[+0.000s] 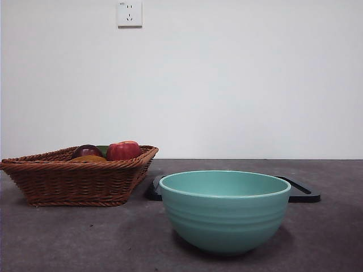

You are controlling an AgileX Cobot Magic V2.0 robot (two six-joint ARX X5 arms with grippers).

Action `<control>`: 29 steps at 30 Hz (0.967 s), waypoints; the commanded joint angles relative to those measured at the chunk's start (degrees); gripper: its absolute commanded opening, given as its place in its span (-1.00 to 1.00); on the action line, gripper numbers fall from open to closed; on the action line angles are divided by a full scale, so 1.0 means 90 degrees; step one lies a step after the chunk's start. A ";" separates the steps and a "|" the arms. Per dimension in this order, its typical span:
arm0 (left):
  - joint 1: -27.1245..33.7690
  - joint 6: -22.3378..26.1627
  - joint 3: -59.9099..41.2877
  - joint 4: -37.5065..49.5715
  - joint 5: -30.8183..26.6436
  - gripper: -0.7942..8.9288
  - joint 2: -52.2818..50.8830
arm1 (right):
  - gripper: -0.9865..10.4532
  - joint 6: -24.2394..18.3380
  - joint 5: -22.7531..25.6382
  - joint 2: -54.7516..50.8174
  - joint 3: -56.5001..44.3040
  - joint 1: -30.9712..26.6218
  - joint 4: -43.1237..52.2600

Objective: Pick up the wifruite, put it on the bowl, pick up the plate, put it on desk

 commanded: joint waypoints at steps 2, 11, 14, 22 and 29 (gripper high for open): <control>-0.0007 -0.0015 -0.0129 -0.0034 -0.0032 -0.80 -0.0007 | -0.80 0.0245 -0.0027 -0.0017 -0.0029 -0.0002 0.0078; -0.0010 -0.0670 -0.0015 -0.0090 0.0134 -0.81 -0.0007 | -0.81 0.1122 -0.0304 -0.0017 0.0044 -0.0002 -0.0051; -0.0010 -0.0848 0.0168 -0.0087 0.0131 -0.80 -0.0002 | -0.81 0.1464 -0.0291 -0.0012 0.0257 -0.0002 -0.0051; -0.0010 -0.1309 0.1015 -0.0083 0.0126 -0.80 0.0209 | -0.81 0.2186 -0.0223 0.0593 0.1333 -0.0002 -0.0073; -0.0010 -0.1532 0.2307 -0.0330 0.0459 -0.80 0.1226 | -0.81 0.2526 -0.0491 0.1761 0.2718 0.0041 -0.0134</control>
